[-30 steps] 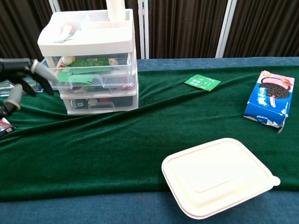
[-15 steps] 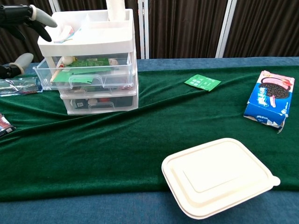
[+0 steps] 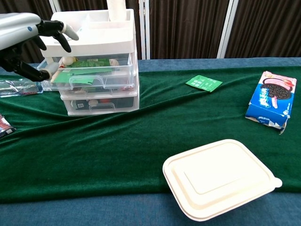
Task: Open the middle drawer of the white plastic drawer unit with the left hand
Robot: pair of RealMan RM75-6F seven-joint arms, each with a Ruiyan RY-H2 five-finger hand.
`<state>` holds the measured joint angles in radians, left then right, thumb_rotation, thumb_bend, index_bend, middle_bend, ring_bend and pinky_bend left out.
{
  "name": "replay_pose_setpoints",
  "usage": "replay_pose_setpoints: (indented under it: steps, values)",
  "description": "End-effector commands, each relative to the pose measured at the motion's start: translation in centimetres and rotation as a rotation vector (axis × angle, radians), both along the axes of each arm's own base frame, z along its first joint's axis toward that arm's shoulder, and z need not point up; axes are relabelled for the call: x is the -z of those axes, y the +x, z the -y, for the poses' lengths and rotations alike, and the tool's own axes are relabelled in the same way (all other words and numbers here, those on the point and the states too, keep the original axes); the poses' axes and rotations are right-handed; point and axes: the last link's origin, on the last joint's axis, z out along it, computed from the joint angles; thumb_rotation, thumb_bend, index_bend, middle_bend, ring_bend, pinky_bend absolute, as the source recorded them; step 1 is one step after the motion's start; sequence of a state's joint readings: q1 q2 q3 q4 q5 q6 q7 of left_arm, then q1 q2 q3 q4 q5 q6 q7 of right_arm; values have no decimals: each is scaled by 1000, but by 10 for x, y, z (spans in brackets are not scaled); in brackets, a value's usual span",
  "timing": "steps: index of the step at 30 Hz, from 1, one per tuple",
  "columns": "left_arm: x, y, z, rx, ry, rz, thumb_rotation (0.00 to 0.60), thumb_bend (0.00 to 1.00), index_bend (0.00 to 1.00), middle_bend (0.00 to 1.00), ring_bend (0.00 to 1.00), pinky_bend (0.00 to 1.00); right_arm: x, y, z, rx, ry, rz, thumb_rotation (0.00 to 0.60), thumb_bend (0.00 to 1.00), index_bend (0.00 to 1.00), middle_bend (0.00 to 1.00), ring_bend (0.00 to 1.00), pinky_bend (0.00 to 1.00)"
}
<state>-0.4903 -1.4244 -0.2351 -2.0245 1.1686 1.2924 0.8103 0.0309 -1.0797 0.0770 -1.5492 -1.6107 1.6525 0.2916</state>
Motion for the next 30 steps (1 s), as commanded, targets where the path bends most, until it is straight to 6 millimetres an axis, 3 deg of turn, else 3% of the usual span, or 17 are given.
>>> replay_pose_setpoints:
  steps: [1, 30]
  values:
    - [5, 0, -2, -9, -15, -6, 600, 568, 185, 235, 95, 226, 0, 0, 0, -1, 1, 0, 600, 84, 71, 0, 0, 0]
    - [21, 2, -7, -29, -51, -13, 600, 568, 257, 306, 154, 256, -1, -1, 0, 3, 2, 4, 600, 84, 71, 0, 0, 0]
